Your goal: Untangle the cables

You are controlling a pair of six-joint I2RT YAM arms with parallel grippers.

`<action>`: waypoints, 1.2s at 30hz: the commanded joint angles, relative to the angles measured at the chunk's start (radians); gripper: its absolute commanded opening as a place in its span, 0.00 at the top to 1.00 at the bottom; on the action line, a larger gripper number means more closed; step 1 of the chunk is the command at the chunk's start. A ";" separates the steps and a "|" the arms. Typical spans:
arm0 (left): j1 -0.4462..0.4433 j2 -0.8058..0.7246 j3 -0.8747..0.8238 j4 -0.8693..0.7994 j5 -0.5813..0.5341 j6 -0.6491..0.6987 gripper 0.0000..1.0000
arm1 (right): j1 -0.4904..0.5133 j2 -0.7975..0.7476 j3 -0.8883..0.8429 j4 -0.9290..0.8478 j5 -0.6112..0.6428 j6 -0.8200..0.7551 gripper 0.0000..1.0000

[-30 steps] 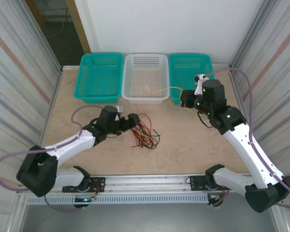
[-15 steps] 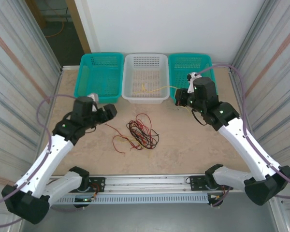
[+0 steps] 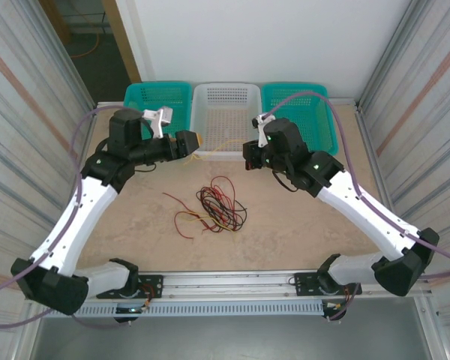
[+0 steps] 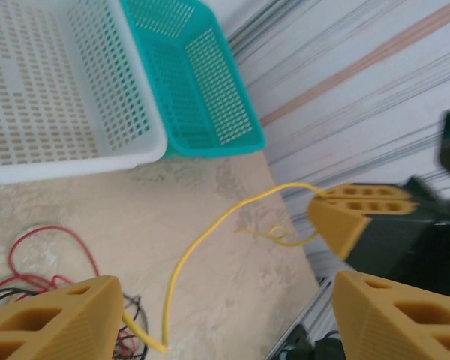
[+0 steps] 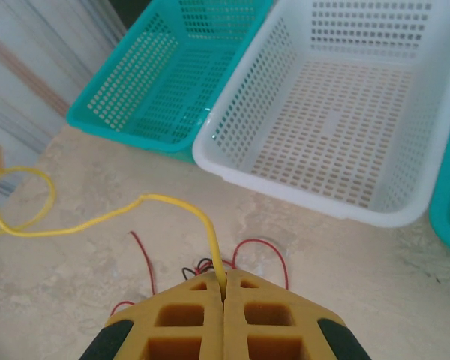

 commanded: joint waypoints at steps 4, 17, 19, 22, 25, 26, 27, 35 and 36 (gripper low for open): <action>0.018 0.004 0.017 -0.167 0.002 0.084 0.44 | 0.038 0.049 0.073 -0.041 0.049 -0.087 1.00; 0.128 -0.007 -0.032 -0.202 0.049 0.037 0.39 | 0.055 0.078 0.094 -0.034 0.080 -0.107 1.00; 0.124 0.002 -0.042 -0.186 0.063 0.025 0.39 | 0.058 0.080 0.092 -0.025 0.076 -0.106 1.00; 0.121 0.019 -0.052 -0.171 0.074 0.007 0.45 | 0.063 0.089 0.100 -0.020 0.074 -0.108 1.00; 0.118 0.034 -0.070 -0.136 0.105 -0.018 0.54 | 0.071 0.100 0.109 -0.017 0.074 -0.115 1.00; 0.118 0.038 -0.073 -0.131 0.112 -0.021 0.59 | 0.072 0.101 0.110 -0.016 0.075 -0.116 1.00; 0.116 0.041 -0.078 -0.126 0.116 -0.025 0.61 | 0.072 0.104 0.111 -0.016 0.077 -0.117 1.00; 0.117 0.041 -0.106 -0.100 0.131 -0.038 0.89 | 0.072 0.116 0.118 -0.010 0.071 -0.120 1.00; 0.120 0.040 -0.104 -0.099 0.124 -0.040 0.94 | 0.072 0.118 0.120 -0.010 0.072 -0.120 1.00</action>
